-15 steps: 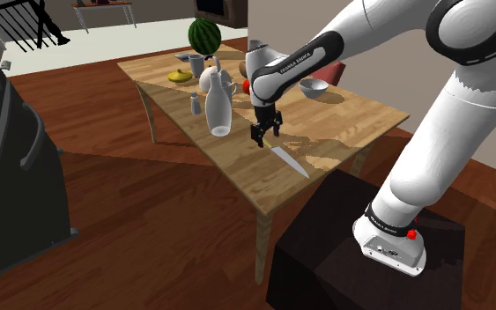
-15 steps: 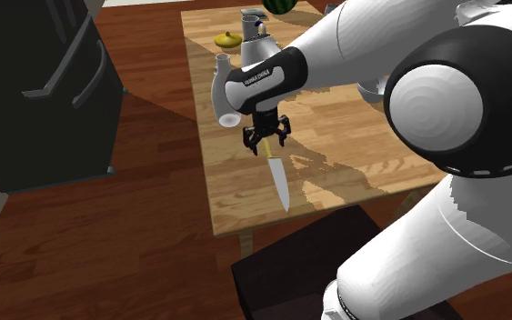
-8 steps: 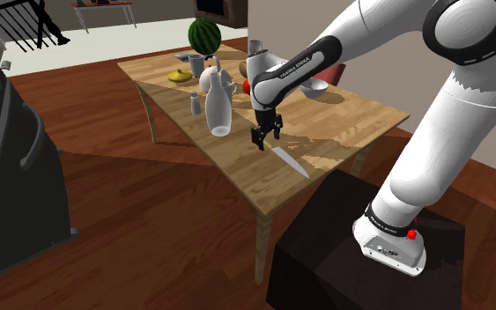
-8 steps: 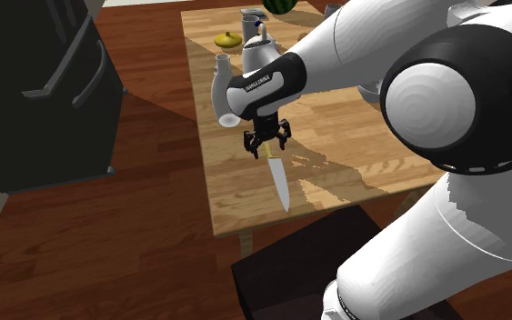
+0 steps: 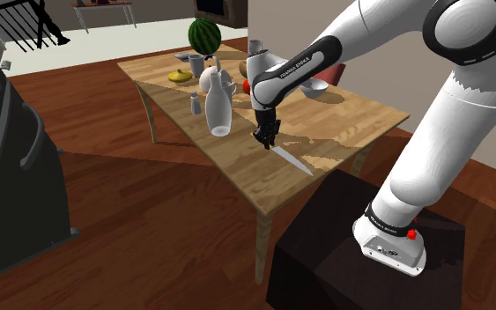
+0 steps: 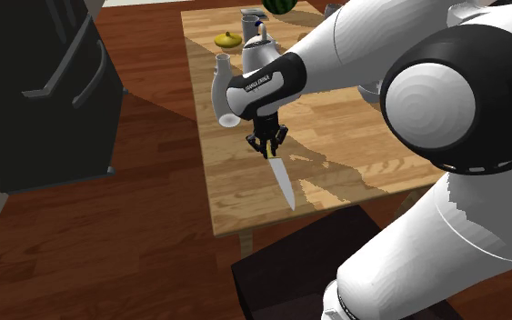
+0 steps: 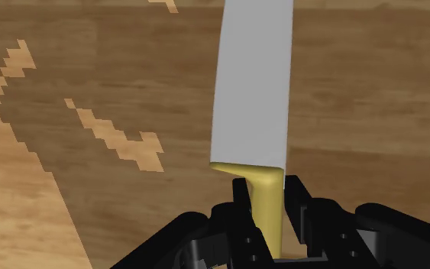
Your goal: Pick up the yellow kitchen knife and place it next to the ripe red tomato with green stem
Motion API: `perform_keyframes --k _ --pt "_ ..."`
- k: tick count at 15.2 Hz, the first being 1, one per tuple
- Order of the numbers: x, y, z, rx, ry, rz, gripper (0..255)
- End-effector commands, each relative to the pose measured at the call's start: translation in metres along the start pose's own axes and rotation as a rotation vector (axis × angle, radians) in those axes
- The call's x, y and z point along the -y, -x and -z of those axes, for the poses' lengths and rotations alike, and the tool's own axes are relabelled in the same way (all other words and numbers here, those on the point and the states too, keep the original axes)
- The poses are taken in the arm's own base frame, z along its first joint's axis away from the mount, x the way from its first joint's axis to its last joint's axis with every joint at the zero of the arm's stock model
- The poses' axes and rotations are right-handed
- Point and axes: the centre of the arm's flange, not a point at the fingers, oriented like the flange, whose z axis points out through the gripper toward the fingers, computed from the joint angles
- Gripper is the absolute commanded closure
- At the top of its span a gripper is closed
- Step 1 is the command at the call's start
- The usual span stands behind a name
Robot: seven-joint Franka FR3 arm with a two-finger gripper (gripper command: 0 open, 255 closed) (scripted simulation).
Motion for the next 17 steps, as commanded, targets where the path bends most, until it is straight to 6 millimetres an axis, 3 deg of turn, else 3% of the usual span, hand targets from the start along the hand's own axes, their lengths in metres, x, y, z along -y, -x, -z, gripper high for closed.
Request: perform_keyframes --k 1,4,17 --pt "0.000 0.000 0.000 0.001 0.000 0.000 255" --pt "0.000 0.000 0.000 0.001 0.000 0.000 255" --pt "-0.005 0.012 0.067 0.001 0.000 0.000 255"
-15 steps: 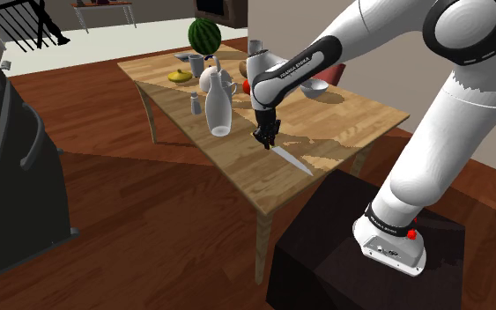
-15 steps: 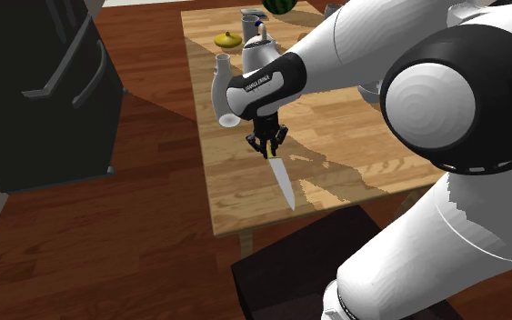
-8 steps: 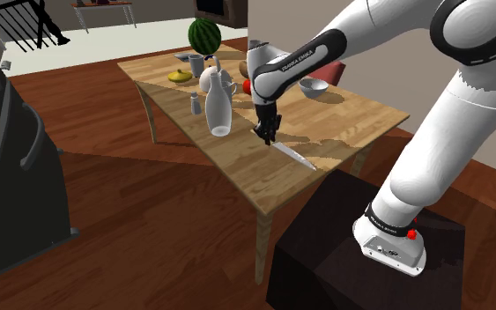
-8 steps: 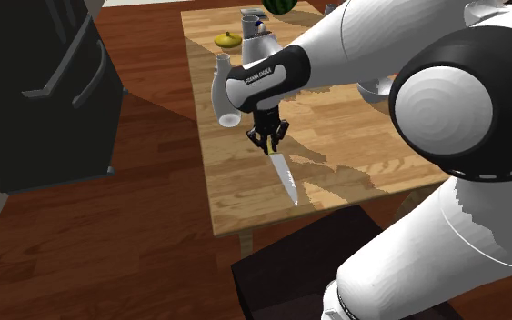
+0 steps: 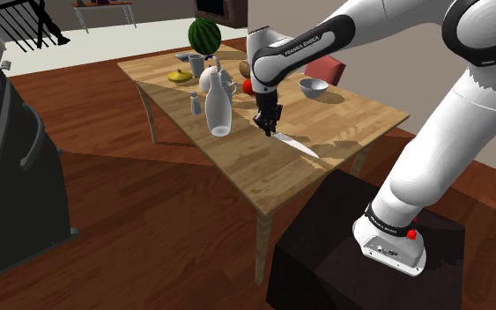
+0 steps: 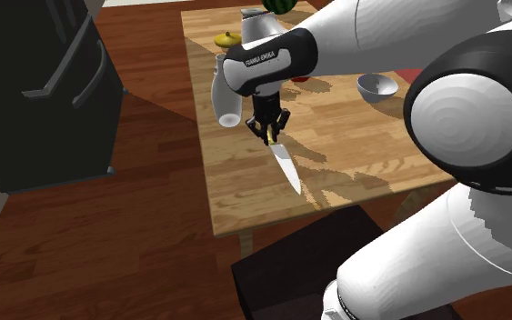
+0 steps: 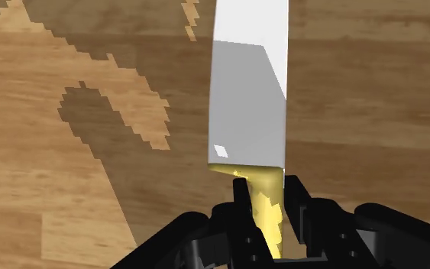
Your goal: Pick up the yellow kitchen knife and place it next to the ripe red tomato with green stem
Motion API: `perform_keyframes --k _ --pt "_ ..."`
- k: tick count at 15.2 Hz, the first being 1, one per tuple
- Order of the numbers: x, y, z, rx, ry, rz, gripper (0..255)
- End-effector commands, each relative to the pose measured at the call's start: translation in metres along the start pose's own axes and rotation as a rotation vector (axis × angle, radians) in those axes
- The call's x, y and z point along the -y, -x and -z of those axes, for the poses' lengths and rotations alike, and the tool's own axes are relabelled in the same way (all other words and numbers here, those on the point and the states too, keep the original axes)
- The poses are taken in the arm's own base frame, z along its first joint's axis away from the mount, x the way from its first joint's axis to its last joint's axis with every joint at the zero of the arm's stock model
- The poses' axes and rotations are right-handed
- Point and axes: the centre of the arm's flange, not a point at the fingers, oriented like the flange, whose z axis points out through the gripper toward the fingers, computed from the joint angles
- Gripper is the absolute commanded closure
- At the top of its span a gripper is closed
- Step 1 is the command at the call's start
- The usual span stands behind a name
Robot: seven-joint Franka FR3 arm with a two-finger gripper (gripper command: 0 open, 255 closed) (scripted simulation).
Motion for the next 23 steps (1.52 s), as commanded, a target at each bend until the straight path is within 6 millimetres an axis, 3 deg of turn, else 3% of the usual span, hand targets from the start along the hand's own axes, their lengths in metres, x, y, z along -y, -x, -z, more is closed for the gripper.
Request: perform_keyframes --k 1,17,23 --pt "0.000 0.002 0.010 0.001 0.000 0.000 255" --pt "-0.006 0.016 0.090 0.001 0.000 0.000 255" --pt "-0.057 -0.044 0.097 0.001 0.000 0.000 255"
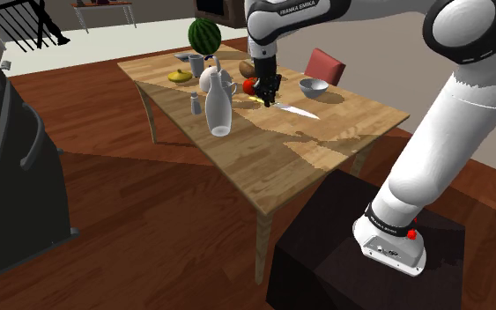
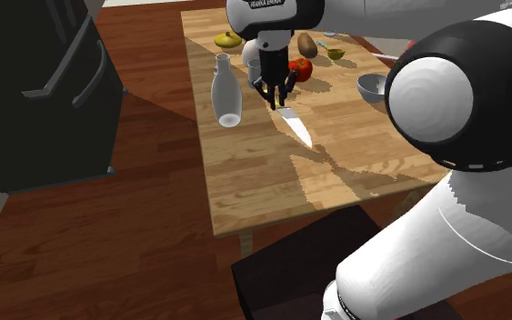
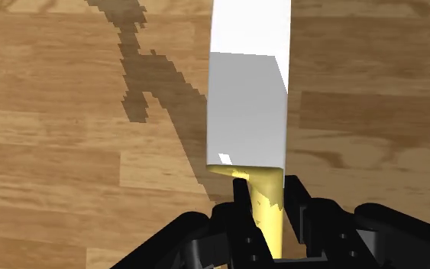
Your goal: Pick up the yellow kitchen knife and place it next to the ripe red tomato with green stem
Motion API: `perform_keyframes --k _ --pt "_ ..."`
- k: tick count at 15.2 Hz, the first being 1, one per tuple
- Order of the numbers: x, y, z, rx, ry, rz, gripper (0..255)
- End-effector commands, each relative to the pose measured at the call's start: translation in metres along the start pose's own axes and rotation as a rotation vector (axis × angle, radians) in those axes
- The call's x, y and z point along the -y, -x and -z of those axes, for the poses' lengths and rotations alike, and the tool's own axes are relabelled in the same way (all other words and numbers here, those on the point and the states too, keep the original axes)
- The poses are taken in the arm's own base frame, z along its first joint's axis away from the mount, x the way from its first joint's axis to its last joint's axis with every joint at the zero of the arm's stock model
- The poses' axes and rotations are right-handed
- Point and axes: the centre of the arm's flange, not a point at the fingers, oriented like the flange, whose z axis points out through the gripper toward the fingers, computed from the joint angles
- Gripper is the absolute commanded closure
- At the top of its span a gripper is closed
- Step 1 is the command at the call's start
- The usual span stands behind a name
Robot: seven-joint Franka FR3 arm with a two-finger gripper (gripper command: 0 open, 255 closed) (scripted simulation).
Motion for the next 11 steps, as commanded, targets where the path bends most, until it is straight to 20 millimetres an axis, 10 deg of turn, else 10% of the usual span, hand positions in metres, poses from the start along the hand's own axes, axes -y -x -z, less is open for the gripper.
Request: perform_keyframes --k 1,11 --pt "-0.020 -0.021 0.004 0.000 0.001 0.000 255" --pt "-0.106 -0.121 0.015 0.000 0.001 0.000 255"
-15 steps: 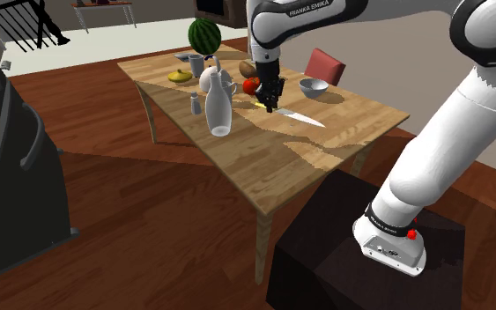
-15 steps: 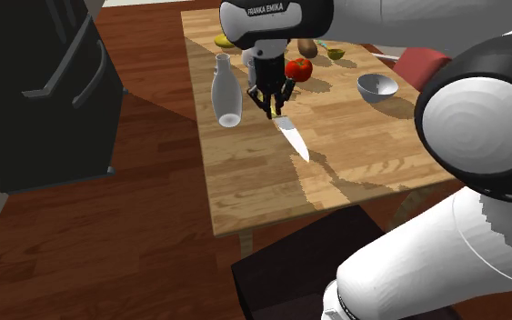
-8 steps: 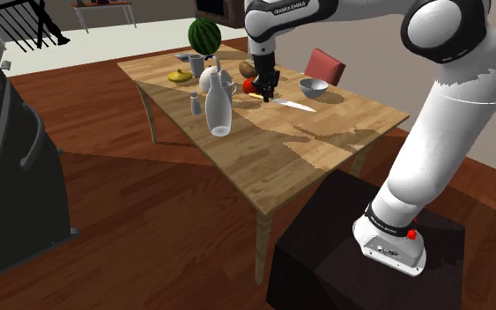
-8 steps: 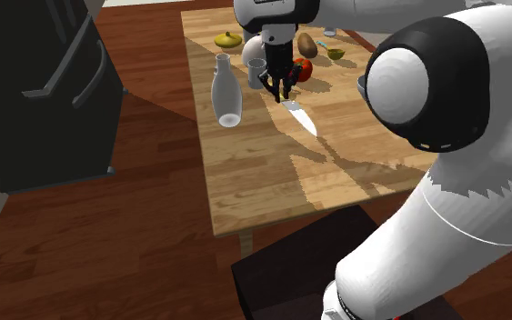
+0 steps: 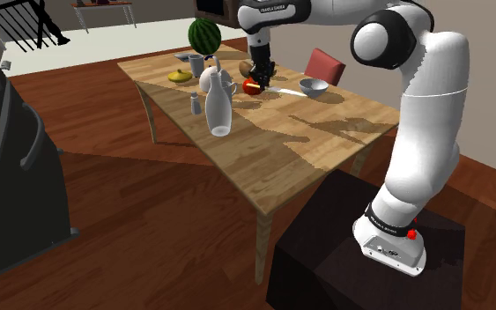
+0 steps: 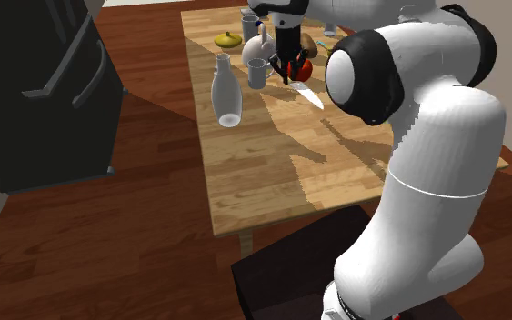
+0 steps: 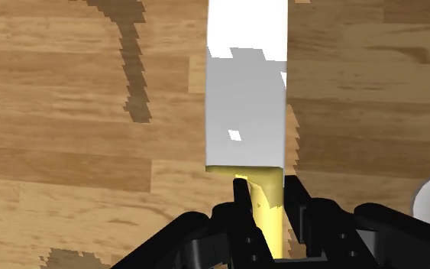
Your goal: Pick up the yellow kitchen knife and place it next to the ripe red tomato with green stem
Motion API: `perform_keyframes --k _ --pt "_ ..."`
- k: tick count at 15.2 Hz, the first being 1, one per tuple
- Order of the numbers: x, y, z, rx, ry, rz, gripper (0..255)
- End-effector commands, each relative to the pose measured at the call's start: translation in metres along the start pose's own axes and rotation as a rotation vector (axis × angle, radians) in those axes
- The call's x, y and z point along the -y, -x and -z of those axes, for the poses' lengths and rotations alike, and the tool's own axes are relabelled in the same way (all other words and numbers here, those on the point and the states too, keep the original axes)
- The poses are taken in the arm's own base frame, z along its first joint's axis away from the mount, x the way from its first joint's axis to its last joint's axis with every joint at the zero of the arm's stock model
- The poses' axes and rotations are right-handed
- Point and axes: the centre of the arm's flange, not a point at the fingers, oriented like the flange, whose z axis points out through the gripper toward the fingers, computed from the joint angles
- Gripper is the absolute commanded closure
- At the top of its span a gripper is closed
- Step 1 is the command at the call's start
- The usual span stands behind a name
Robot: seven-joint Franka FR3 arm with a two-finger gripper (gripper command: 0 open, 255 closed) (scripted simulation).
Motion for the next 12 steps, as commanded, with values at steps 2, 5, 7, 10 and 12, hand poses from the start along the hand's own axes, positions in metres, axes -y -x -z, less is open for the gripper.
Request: perform_keyframes --k 2,5,7,10,12 --pt "-0.027 -0.031 0.004 0.000 0.001 0.000 255" --pt "-0.042 -0.050 0.001 0.000 0.001 0.000 255" --pt "-0.041 -0.052 -0.010 0.000 0.001 0.000 255" --pt "-0.040 -0.054 -0.025 0.000 0.001 0.000 255" --pt "-0.039 -0.056 -0.036 0.000 0.001 0.000 255"
